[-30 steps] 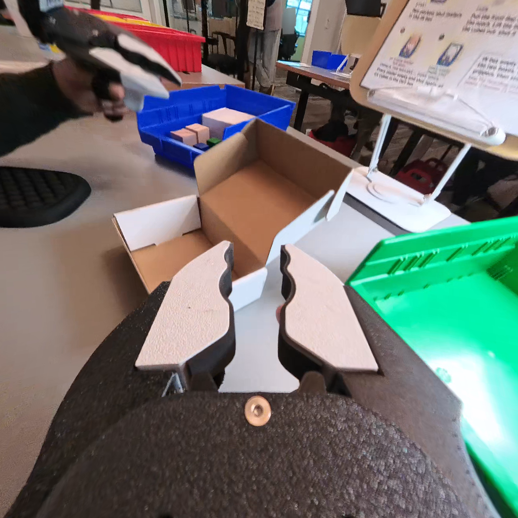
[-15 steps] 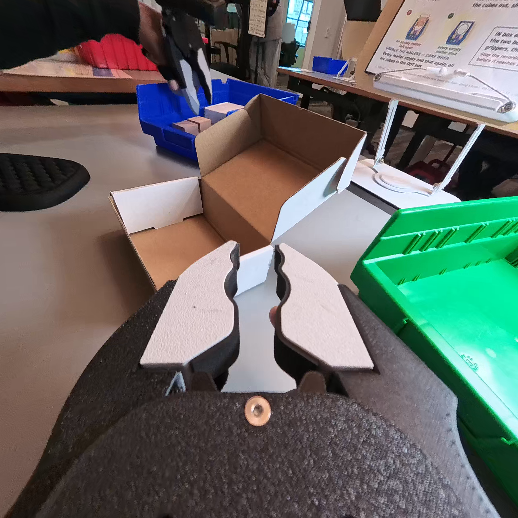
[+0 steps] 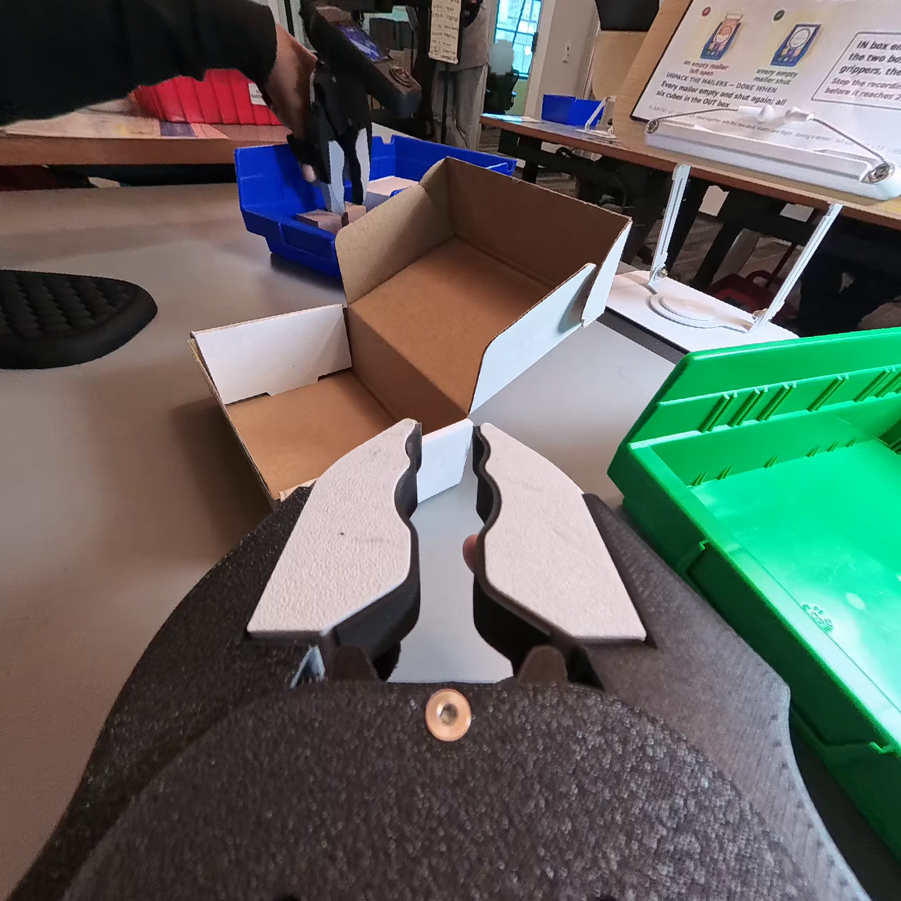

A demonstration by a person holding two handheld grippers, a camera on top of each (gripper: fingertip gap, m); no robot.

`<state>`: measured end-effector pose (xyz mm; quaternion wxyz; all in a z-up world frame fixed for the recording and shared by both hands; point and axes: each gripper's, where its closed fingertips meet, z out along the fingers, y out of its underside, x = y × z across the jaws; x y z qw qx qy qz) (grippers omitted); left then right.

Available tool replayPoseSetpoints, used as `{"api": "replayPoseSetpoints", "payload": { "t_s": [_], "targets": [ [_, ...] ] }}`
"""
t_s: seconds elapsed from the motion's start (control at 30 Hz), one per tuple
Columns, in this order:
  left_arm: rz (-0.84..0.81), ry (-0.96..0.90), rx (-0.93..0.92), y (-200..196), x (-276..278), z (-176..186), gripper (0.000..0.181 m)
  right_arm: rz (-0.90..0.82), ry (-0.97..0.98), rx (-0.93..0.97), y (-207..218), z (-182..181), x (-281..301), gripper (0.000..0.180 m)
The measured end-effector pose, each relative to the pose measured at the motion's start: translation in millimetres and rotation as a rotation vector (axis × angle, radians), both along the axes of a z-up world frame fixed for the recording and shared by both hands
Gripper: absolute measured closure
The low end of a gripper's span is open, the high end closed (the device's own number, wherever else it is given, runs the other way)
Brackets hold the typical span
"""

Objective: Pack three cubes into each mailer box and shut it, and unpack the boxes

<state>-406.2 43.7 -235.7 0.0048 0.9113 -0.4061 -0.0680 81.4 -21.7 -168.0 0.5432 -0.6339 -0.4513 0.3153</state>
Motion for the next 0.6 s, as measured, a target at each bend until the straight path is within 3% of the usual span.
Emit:
{"api": "replayPoseSetpoints", "payload": {
  "t_s": [0.17,0.3,0.6],
  "targets": [
    [0.006,-0.013,0.108,10,3,9,0.139,-0.001,0.004,0.002,-2,1,0,0.161],
    [-0.031,-0.046,0.212,17,25,42,0.139,0.001,0.0,-0.001,-2,0,-2,0.162],
    [-0.29,-0.155,0.323,-1,162,131,0.139,0.01,-0.011,0.009,-6,-1,-6,0.163]
  ]
}}
